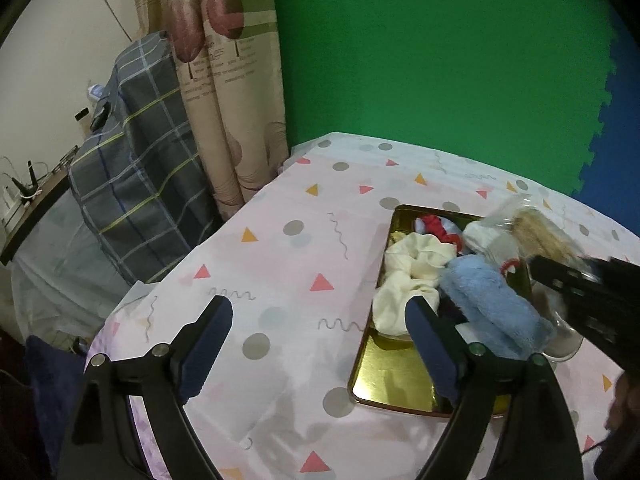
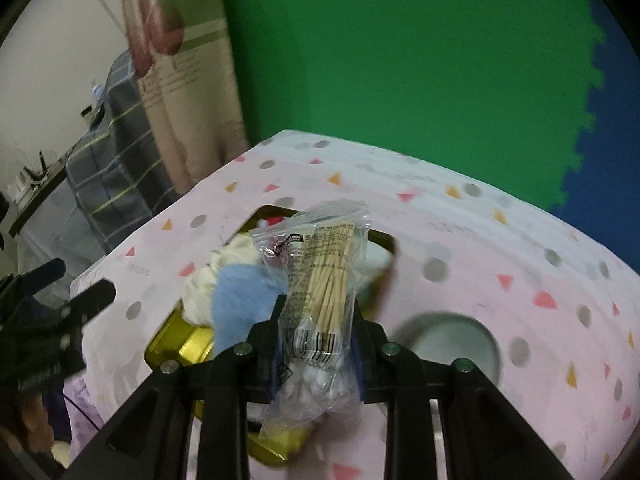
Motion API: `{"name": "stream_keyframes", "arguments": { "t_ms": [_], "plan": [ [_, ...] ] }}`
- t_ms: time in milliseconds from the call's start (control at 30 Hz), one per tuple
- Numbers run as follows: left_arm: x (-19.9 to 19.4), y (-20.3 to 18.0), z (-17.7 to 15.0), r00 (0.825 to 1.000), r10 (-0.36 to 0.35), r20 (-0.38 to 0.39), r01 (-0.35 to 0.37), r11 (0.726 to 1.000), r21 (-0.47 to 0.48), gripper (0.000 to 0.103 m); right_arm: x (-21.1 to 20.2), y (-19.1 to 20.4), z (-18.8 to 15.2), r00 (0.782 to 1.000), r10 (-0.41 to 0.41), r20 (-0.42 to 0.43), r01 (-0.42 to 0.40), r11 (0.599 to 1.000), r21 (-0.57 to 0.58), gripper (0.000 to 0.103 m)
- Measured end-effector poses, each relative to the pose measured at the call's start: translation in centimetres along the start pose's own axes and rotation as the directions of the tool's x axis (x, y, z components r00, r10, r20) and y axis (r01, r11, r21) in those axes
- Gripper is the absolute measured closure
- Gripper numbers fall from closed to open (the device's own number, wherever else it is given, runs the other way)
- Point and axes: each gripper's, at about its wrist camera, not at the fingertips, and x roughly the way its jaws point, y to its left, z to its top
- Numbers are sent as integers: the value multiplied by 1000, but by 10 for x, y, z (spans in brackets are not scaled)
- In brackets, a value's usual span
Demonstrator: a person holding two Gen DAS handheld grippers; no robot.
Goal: Organize soft objects
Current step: 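Carry the cotton swab bag into the tin tray and release it with the right gripper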
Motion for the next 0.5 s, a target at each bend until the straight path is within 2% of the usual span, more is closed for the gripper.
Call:
{"name": "stream_keyframes", "arguments": {
  "t_ms": [200, 367, 500],
  "plan": [
    [2, 9, 2, 1000, -15, -10, 15, 999, -31, 16, 44, 22, 22, 999, -6, -48, 5, 1000, -20, 77],
    [6, 9, 1, 999, -28, -27, 27, 999, -35, 16, 75, 31, 18, 995, -28, -96, 26, 999, -29, 74],
    [5, 6, 0, 999, -40, -30, 39, 999, -26, 16, 73, 35, 14, 995, -39, -89, 35, 999, -41, 72]
  ]
}}
